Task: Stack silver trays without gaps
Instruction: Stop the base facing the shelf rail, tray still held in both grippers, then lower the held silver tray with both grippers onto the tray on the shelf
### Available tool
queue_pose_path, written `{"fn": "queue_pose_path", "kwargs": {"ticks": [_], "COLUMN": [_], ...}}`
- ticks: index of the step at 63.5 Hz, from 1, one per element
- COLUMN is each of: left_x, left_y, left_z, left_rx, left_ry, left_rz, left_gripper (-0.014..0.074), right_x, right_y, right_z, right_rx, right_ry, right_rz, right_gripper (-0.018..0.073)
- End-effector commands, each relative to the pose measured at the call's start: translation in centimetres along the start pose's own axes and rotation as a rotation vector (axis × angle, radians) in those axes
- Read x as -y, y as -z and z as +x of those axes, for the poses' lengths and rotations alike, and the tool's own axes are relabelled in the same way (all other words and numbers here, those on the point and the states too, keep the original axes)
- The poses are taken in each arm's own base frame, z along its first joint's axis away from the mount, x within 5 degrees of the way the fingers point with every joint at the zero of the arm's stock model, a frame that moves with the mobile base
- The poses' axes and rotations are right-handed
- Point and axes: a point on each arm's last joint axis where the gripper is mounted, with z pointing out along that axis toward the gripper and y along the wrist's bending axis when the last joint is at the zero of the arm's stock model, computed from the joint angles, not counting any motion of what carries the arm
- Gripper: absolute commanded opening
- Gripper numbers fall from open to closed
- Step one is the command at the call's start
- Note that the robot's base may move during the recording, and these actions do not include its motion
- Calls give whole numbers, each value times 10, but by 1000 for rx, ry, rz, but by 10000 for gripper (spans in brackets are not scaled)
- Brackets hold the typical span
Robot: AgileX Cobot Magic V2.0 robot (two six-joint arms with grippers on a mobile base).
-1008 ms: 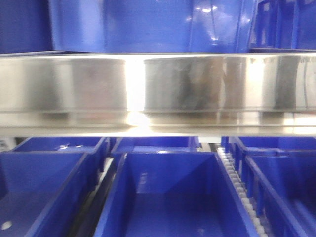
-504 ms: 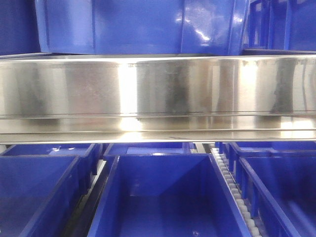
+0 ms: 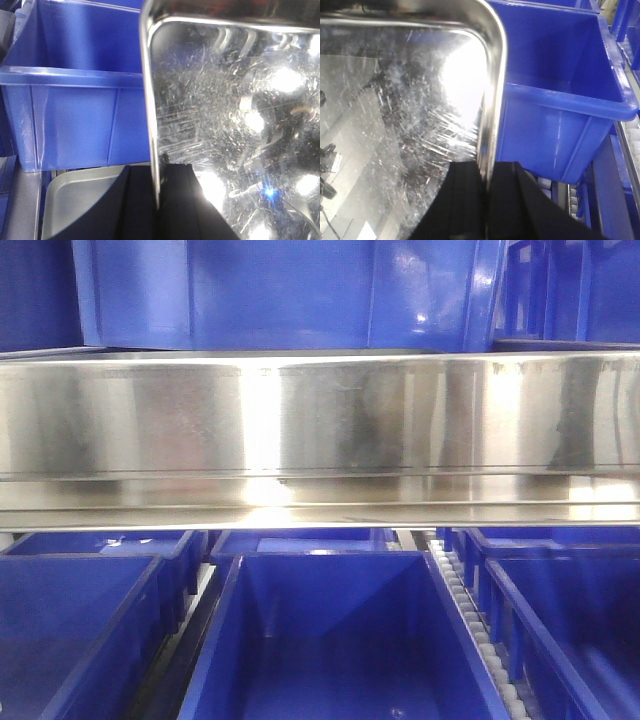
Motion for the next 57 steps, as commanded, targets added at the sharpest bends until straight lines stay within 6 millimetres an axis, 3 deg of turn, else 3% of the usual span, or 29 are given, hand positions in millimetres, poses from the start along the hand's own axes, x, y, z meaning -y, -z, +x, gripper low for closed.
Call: {"fn": "queue_pose_path", "kwargs": {"ticks": [1,57], "left_x": [11,12], "left_y": [6,6], "left_z": [-10,-11], "left_rx": [85,97], "left_ry": [49,50], "left_rz": [80,83], "left_gripper": [-19,-19], "right_x": [-22,-25], "right_y": [6,8], "right_z": [-17,-20], "right_rx": [179,216], "right_ry": [-19,-38], "right_rz": [-192,-237], "right_gripper": [-69,-69]}}
